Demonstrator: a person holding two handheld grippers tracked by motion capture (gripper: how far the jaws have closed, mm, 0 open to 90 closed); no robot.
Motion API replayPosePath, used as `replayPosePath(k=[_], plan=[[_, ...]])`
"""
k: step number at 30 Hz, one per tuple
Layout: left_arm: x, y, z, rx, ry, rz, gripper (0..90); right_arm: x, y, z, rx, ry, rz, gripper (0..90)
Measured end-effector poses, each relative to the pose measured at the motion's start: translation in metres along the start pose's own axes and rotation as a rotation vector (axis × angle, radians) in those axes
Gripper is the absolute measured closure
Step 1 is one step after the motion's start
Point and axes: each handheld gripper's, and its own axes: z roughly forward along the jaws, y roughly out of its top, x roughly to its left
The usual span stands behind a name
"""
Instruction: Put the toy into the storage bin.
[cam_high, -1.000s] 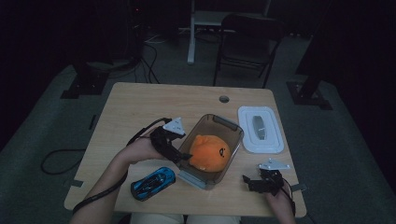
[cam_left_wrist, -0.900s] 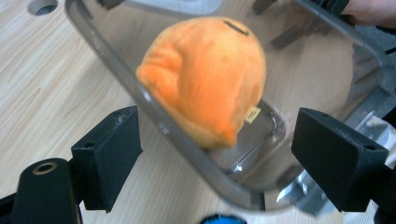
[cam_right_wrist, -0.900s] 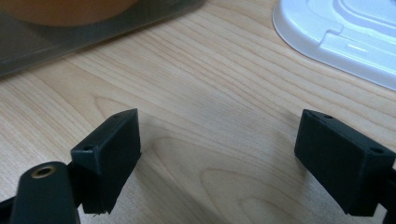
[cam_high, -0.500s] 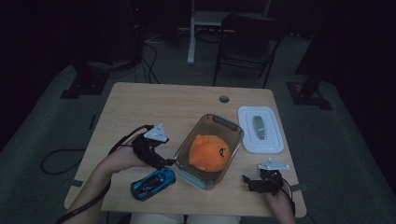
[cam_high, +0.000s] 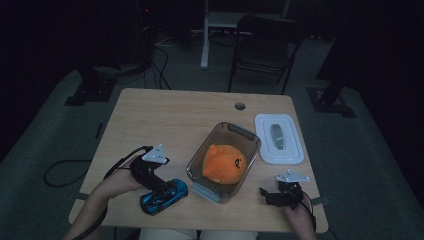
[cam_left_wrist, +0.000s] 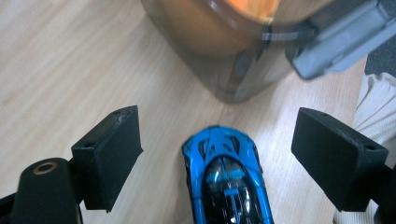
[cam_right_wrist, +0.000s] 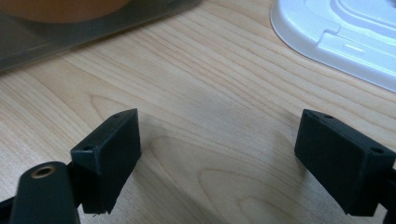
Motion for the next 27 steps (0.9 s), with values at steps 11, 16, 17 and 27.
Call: replayPosePath(k=[11,16,17,27], plan=[[0.006,-0.038,0.005,-0.083,0.057,-0.102,16.6,0.0,0.0,0.0,0.0,0.0,0.0,14.0],[-0.004,-0.049,0.004,-0.115,0.124,-0.08,16.6,0.0,0.0,0.0,0.0,0.0,0.0,14.0],[-0.004,-0.049,0.004,-0.115,0.124,-0.08,16.6,0.0,0.0,0.0,0.0,-0.001,0.0,14.0],[-0.027,-0.058,0.018,0.071,0.058,-0.07,1.7,0.0,0.0,0.0,0.0,-0.007,0.004,13.7]])
